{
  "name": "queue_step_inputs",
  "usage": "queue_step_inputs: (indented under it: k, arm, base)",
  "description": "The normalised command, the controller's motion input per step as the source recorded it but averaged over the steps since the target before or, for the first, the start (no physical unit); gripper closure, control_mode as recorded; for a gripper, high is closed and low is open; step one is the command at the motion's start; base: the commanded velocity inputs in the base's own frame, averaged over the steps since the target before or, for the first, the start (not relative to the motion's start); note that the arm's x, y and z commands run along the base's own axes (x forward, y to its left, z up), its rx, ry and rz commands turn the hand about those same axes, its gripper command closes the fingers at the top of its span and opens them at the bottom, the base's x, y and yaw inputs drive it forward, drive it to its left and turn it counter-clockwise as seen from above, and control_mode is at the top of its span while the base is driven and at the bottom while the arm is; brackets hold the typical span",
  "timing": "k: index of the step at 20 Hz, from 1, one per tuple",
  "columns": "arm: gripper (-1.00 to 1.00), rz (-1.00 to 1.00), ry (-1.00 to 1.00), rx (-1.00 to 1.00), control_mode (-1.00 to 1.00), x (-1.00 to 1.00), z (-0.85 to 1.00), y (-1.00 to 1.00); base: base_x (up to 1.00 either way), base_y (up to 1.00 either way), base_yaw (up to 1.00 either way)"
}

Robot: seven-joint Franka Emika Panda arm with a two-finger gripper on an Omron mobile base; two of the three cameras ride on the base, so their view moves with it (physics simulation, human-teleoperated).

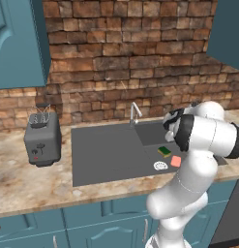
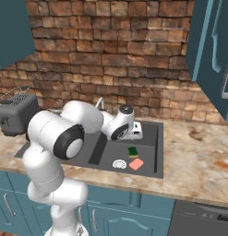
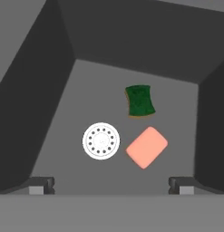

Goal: Pick up the sponge and bar soap from the sink, and place them back in the cabinet, and close the cabinet doors.

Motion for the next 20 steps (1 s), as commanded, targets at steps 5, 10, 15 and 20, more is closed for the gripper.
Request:
queue_step_inputs:
  k: [5, 10, 15, 20]
  arm:
    - [-1.0, 0.0, 0.0, 0.0, -1.0, 0.36, -0.4, -0.08]
    - [-1.0, 0.0, 0.0, 0.0, -1.0, 0.42, -0.37, -0.13]
    - [-1.0, 0.0, 0.0, 0.0, -1.0, 0.42, -0.34, -0.16]
    - [-1.0, 0.0, 0.0, 0.0, -1.0, 0.44, -0.36, -0.12]
  base:
    - [0.0, 0.0, 0.0]
    - [0.0, 0.0, 0.0]
    - [0.0, 0.0, 0.0]
    - [0.0, 0.0, 0.0]
